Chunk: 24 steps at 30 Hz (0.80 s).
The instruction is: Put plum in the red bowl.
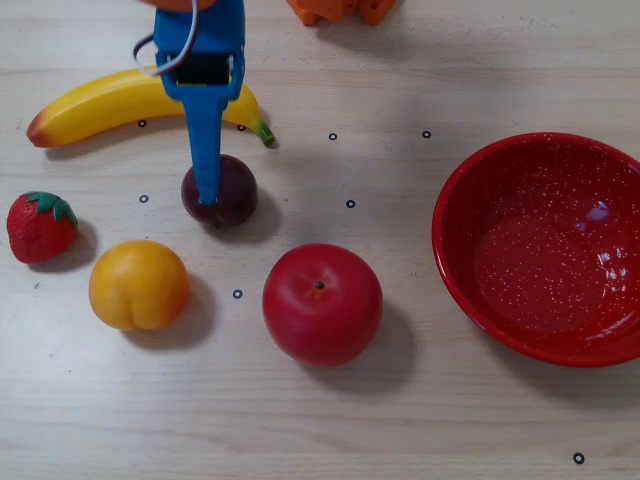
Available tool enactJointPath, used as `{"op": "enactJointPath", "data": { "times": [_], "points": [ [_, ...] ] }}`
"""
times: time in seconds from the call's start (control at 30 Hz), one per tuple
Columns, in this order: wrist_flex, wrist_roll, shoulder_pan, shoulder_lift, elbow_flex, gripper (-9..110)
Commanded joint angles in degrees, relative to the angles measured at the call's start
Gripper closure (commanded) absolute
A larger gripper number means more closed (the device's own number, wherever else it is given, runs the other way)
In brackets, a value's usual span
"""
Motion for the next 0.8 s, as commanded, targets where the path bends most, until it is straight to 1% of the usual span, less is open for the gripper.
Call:
{"op": "enactJointPath", "data": {
  "times": [0.0,0.07,0.43,0.77],
  "points": [
    [1.5,0.2,-2.4,0.4,-6.6,41],
    [1.7,0.8,-2.6,-1.4,-8.0,39],
    [4.7,5.0,-2.8,-9.1,-12.6,39],
    [0.2,4.4,-1.2,-14.7,-14.2,39]
  ]
}}
